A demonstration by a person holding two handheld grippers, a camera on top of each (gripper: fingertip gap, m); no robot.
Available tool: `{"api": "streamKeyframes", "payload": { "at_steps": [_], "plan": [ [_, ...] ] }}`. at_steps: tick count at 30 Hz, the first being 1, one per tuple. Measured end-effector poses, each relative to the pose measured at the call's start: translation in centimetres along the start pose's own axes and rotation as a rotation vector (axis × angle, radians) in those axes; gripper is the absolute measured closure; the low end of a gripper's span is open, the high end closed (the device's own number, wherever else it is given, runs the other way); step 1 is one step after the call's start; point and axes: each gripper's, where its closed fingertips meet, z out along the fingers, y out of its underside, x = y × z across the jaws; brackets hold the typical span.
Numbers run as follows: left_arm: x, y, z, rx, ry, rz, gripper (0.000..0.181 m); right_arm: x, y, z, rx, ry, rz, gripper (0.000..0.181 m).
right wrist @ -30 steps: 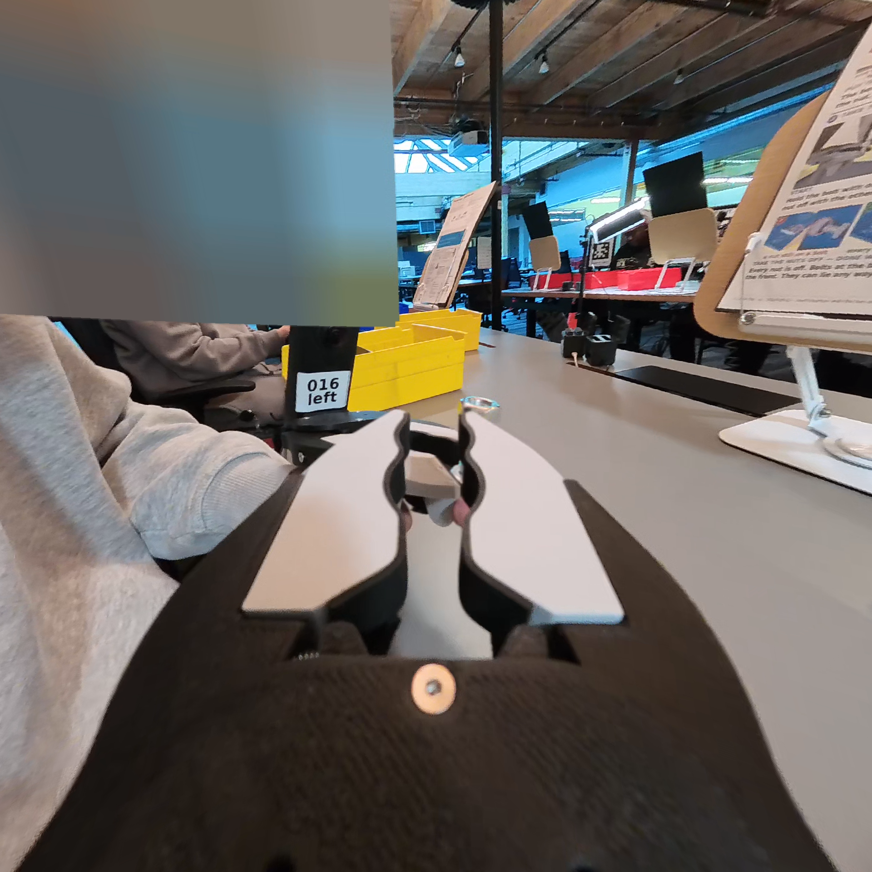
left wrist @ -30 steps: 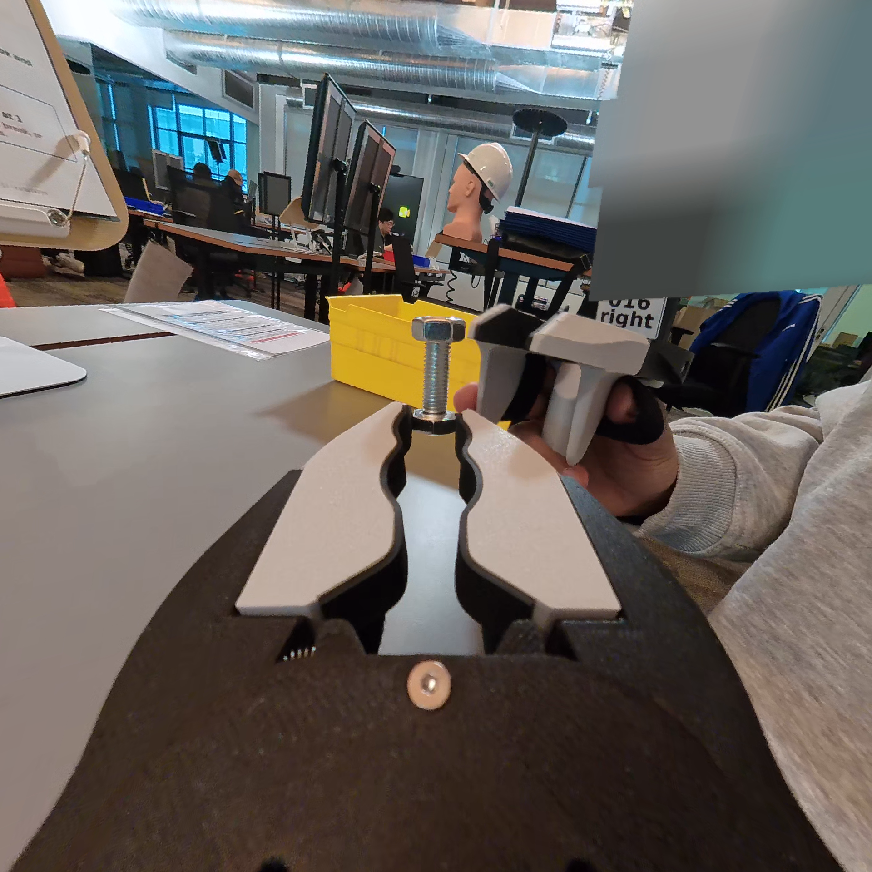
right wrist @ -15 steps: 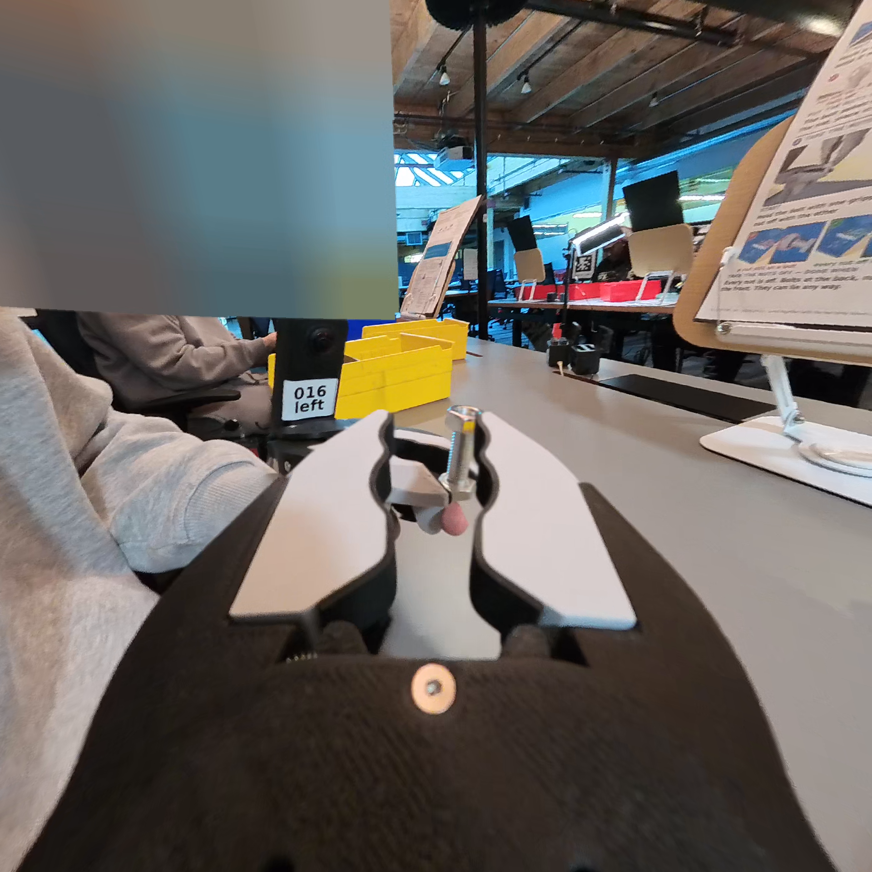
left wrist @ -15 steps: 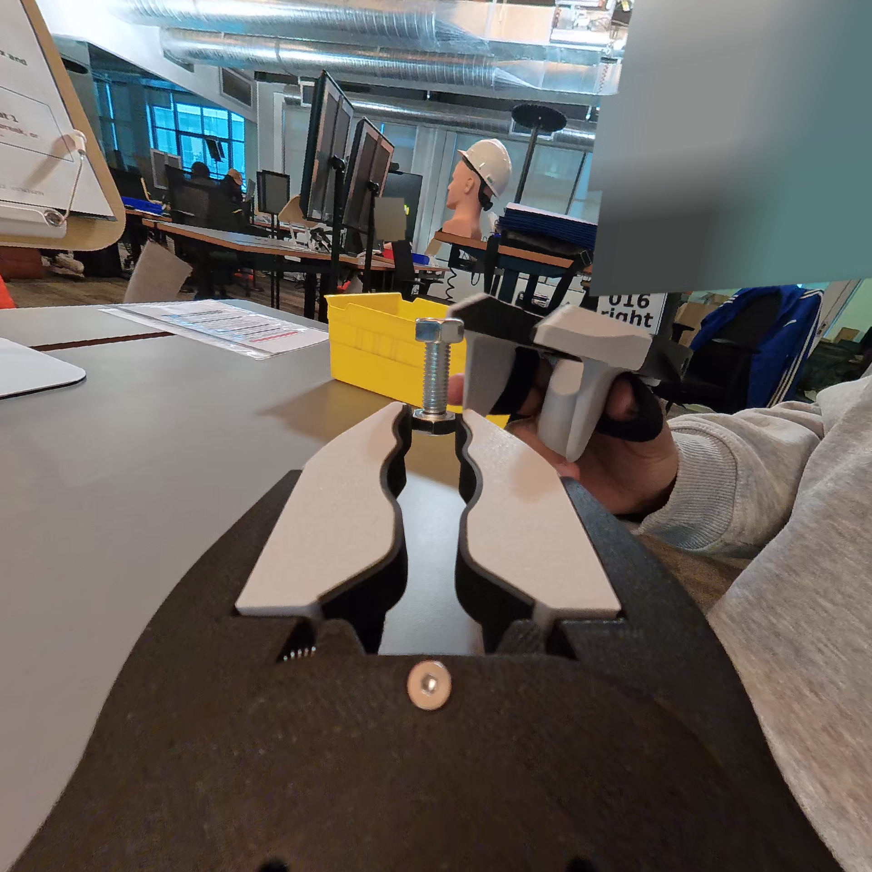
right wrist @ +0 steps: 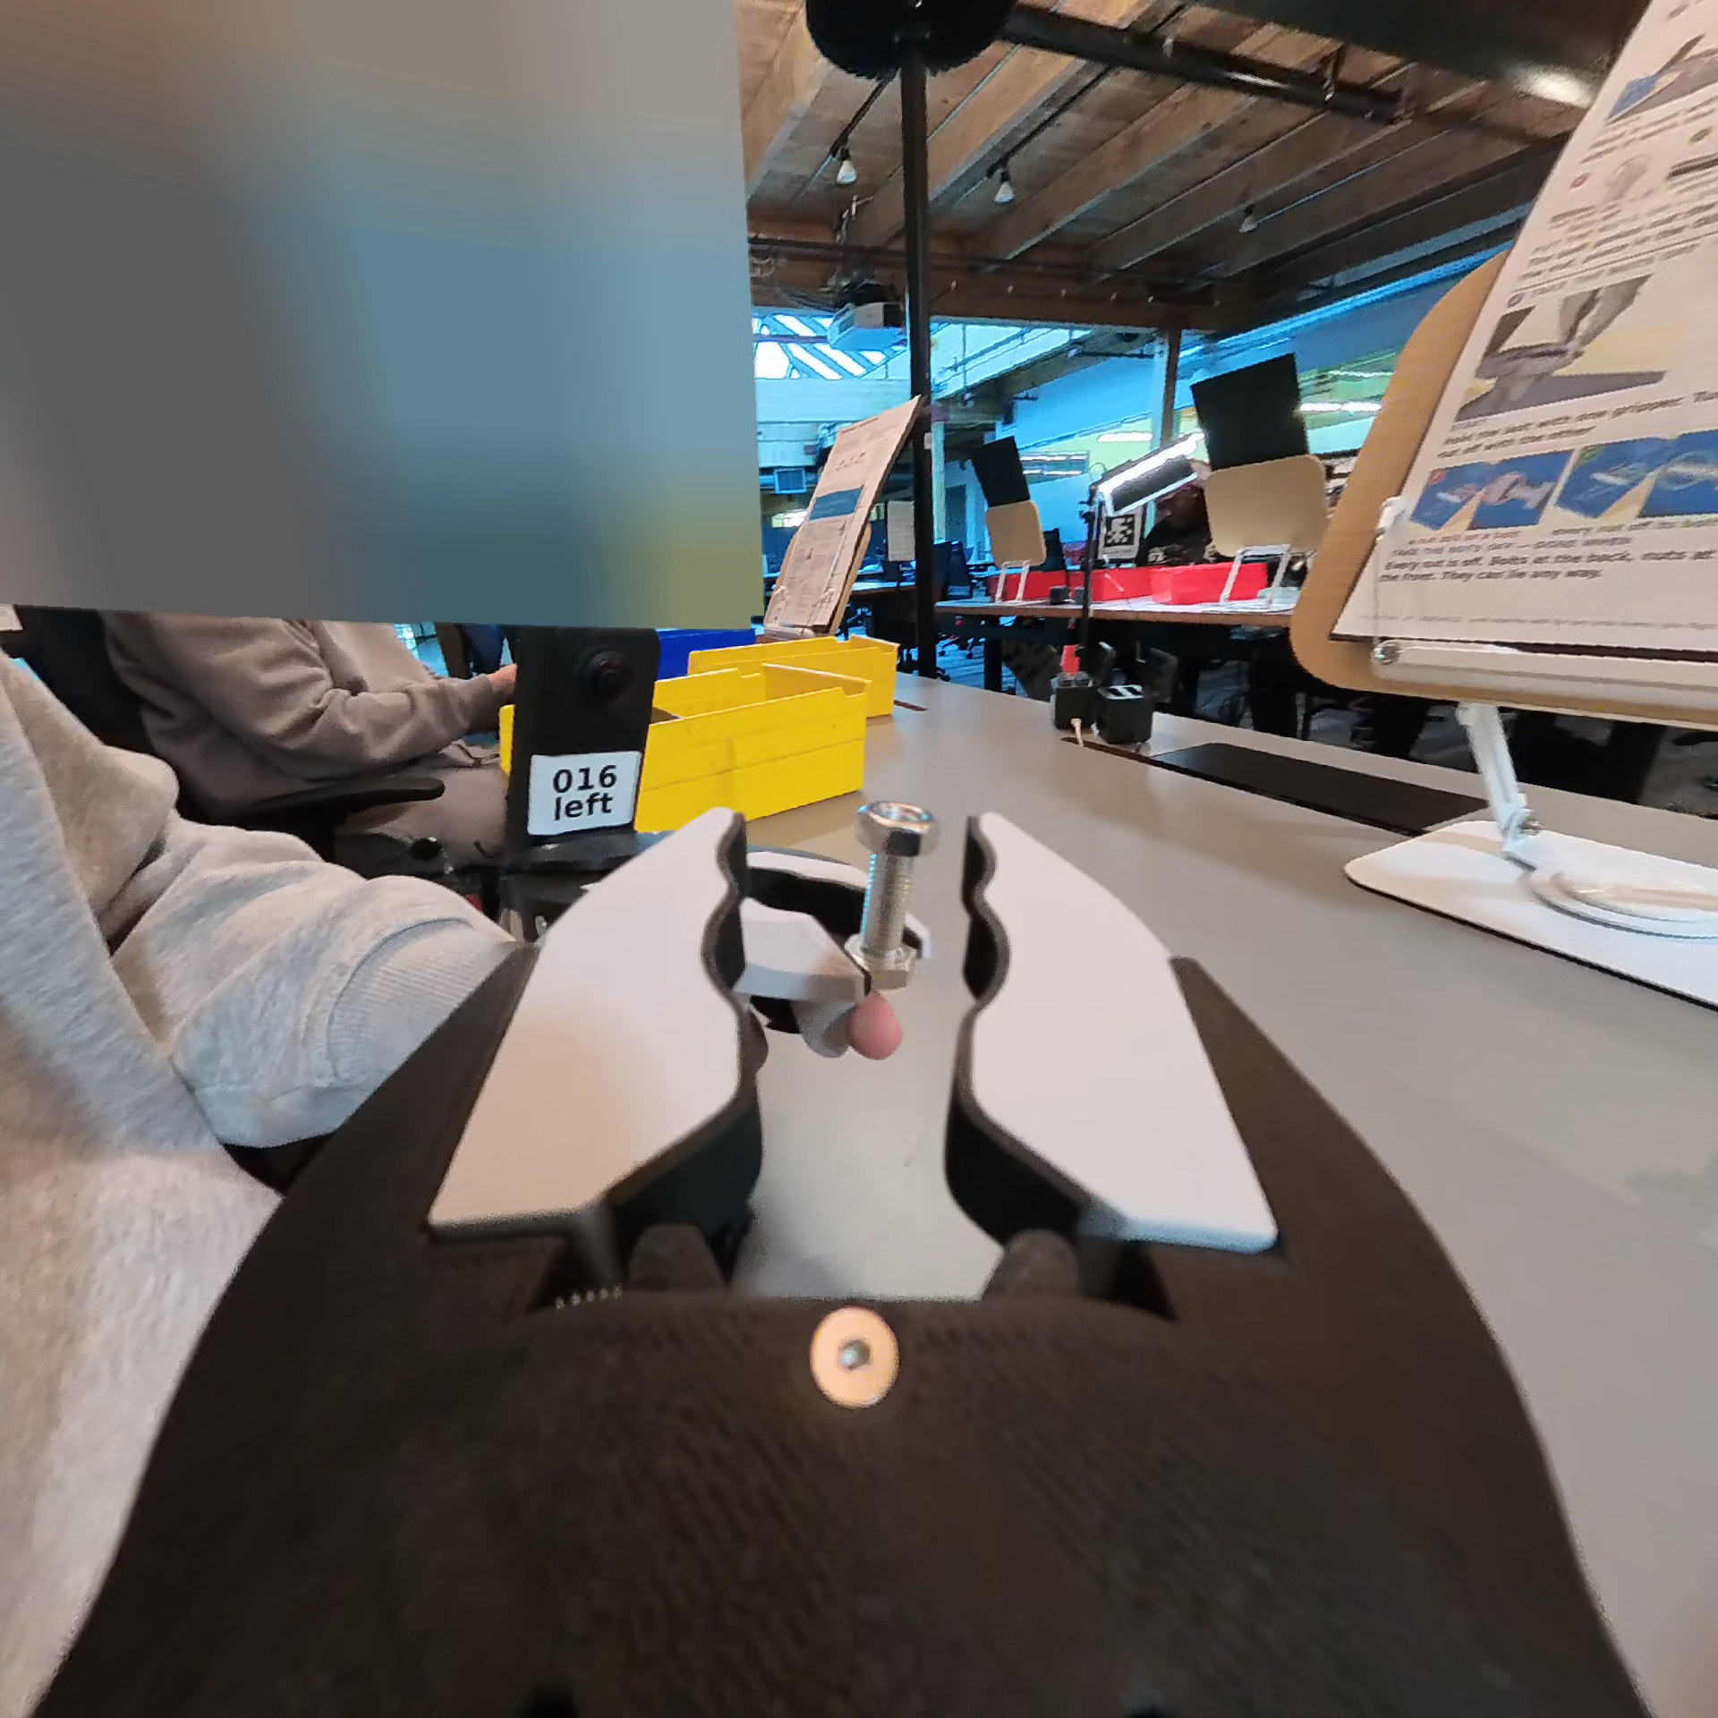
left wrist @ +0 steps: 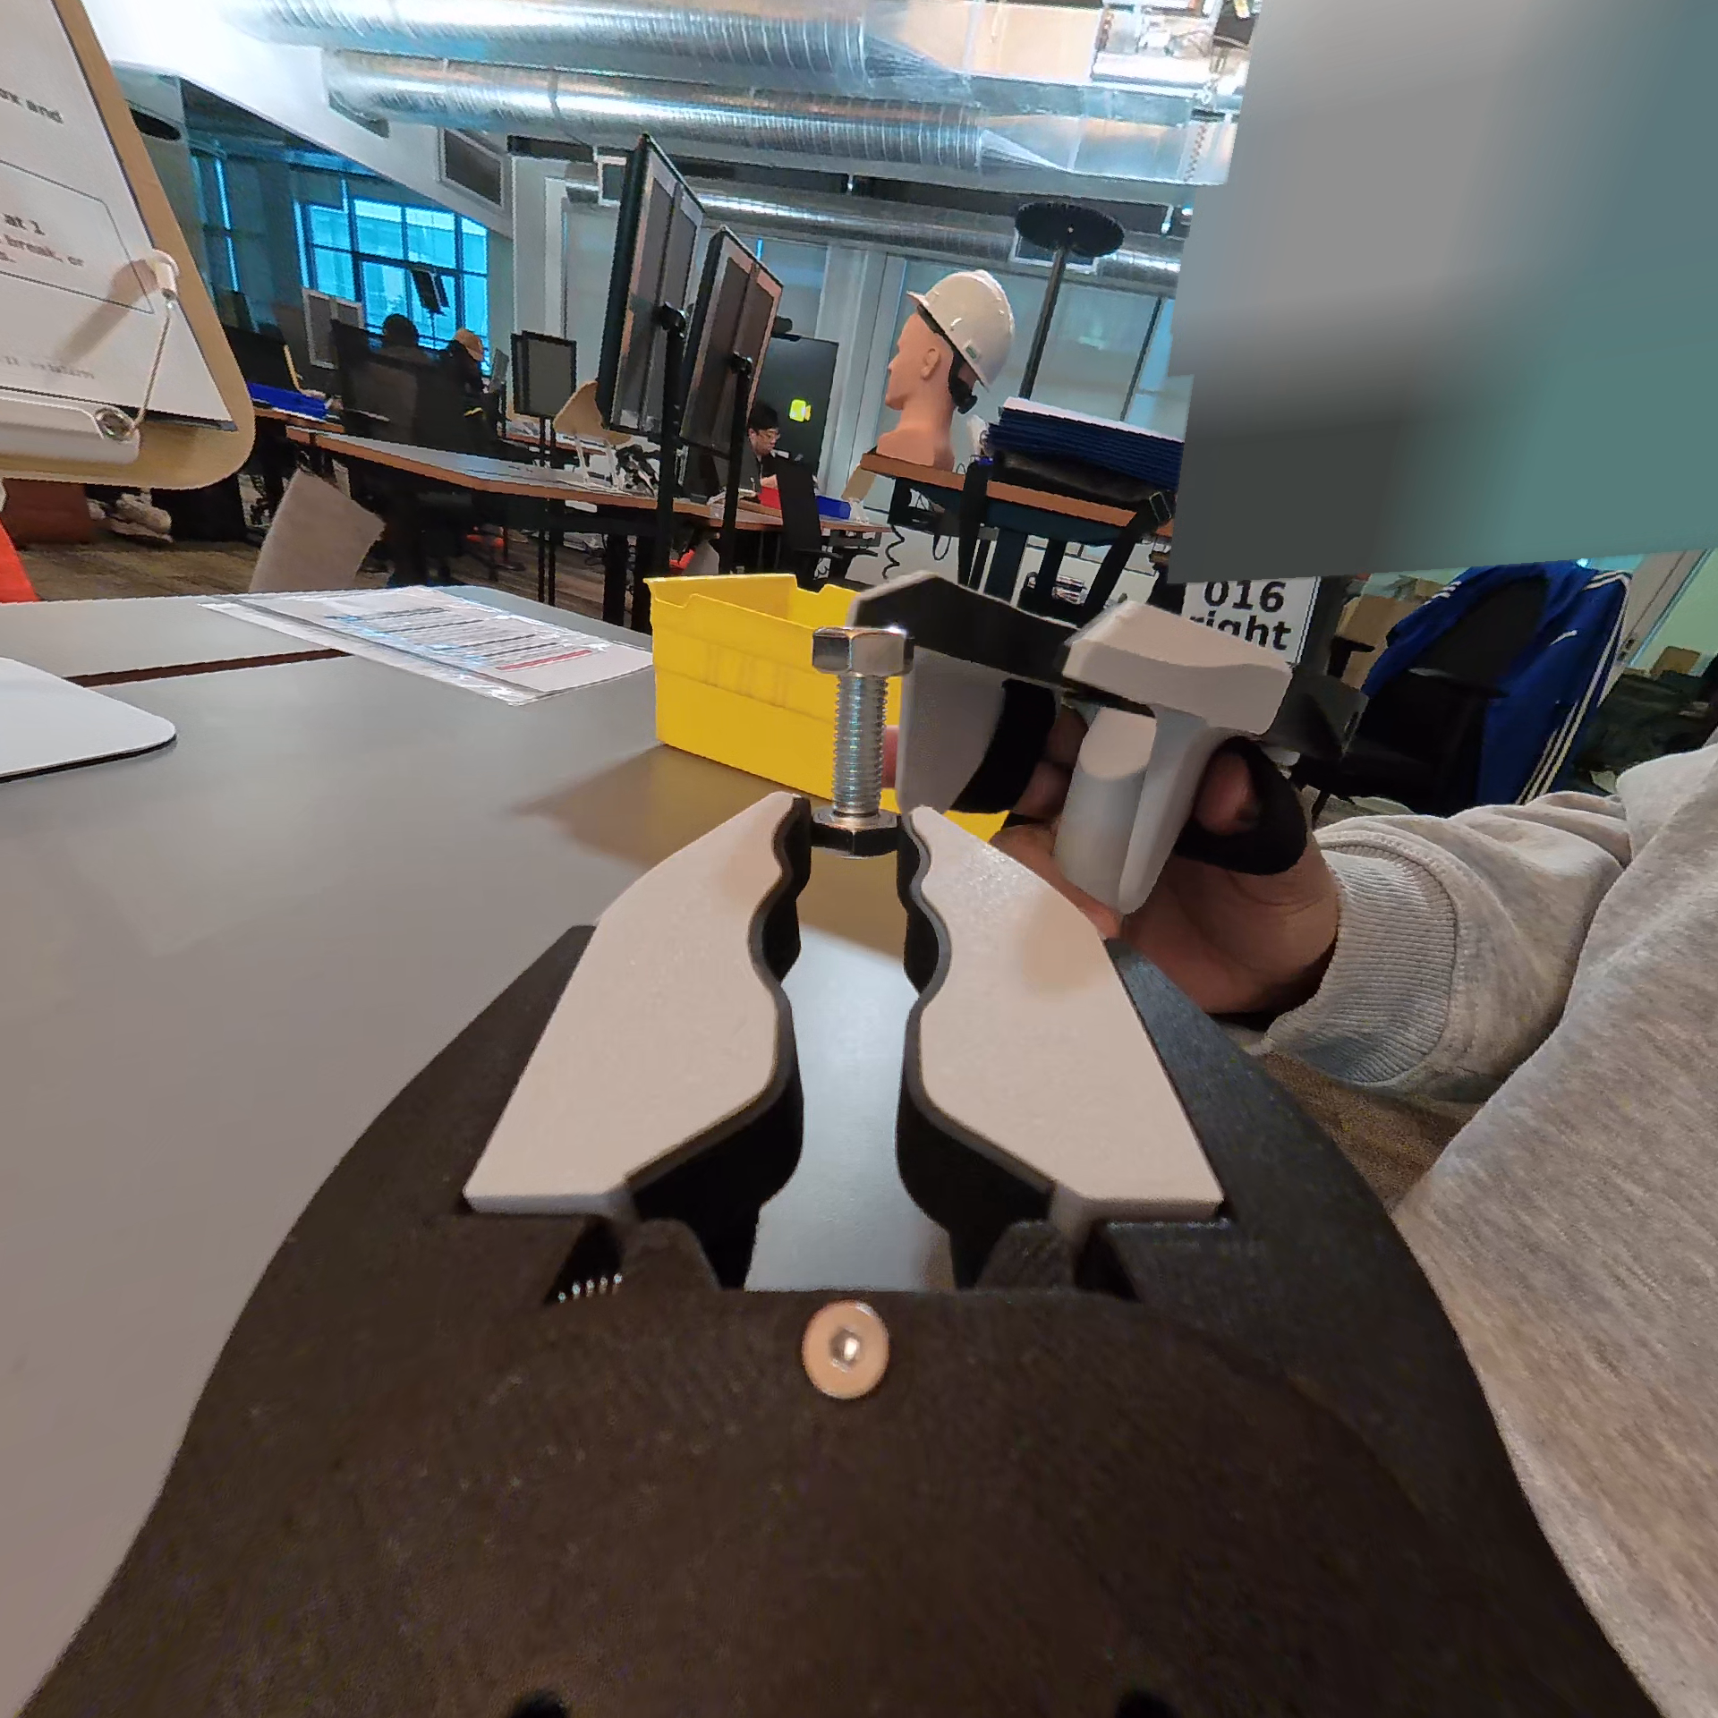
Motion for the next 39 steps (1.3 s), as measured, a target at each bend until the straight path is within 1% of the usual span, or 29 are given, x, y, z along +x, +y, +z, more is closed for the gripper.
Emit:
{"api": "streamKeyframes", "payload": {
  "at_steps": [1,5,7,8,9,10,13,16,17,19,21,22,23,25,29,31,35,37,39],
  "plan": [
    [0.0,0.0,0.0,-0.001,0.001,0.0,0.163,0.0,0.0,0.0,-0.001,0.0,0.001,0.134],
    [0.0,0.1,0.0,-0.002,0.002,0.0,0.163,-0.6,0.5,0.3,-0.026,-0.034,0.002,0.135],
    [0.0,0.0,0.0,0.001,-0.001,-0.001,0.163,-1.1,0.5,0.2,-0.032,-0.055,-0.01,0.144],
    [-0.1,0.0,0.0,0.002,-0.001,-0.004,0.163,-1.3,0.4,0.1,-0.037,-0.068,-0.015,0.154],
    [-0.1,0.0,0.0,0.002,-0.001,-0.005,0.163,-1.4,0.5,0.1,-0.043,-0.073,-0.014,0.16],
    [-0.1,0.0,0.0,0.002,-0.002,-0.005,0.163,-1.3,0.5,0.1,-0.047,-0.07,-0.011,0.161],
    [0.0,0.0,0.0,-0.001,0.002,0.0,0.163,-0.9,0.3,0.0,-0.032,-0.046,-0.007,0.156],
    [0.1,0.1,0.0,-0.004,0.004,0.004,0.163,-0.3,0.1,0.1,-0.008,-0.012,-0.013,0.139],
    [0.1,0.1,0.0,-0.004,0.003,0.004,0.163,-0.4,0.2,0.1,-0.01,-0.017,-0.009,0.137],
    [0.0,0.1,0.0,-0.001,0.0,0.002,0.163,-0.9,0.4,0.2,-0.027,-0.049,0.004,0.142],
    [-0.1,0.0,-0.1,0.003,-0.004,-0.004,0.163,-1.5,0.6,0.2,-0.048,-0.087,0.012,0.155],
    [-0.1,0.0,-0.1,0.003,-0.004,-0.007,0.163,-1.6,0.7,0.2,-0.058,-0.093,0.012,0.159],
    [-0.2,0.0,-0.1,0.004,-0.005,-0.008,0.163,-1.6,0.7,0.2,-0.06,-0.085,0.006,0.159],
    [-0.1,0.0,-0.1,0.003,-0.004,-0.006,0.163,-1.2,0.5,0.1,-0.041,-0.058,-0.014,0.156],
    [0.0,0.1,0.0,-0.002,0.001,-0.001,0.163,-0.4,0.2,0.1,-0.007,-0.016,-0.014,0.135],
    [0.0,0.1,-0.1,-0.002,0.0,-0.001,0.163,-0.7,0.5,0.3,-0.023,-0.04,0.003,0.135],
    [-0.2,0.0,-0.1,0.004,-0.006,-0.011,0.163,-1.3,0.6,0.2,-0.04,-0.07,-0.002,0.15],
    [-0.2,0.0,-0.1,0.003,-0.006,-0.009,0.163,-1.1,0.5,0.2,-0.036,-0.053,-0.011,0.149],
    [-0.1,0.0,-0.1,0.002,-0.004,-0.006,0.163,-0.8,0.3,0.2,-0.022,-0.036,-0.011,0.143]
  ]
}}
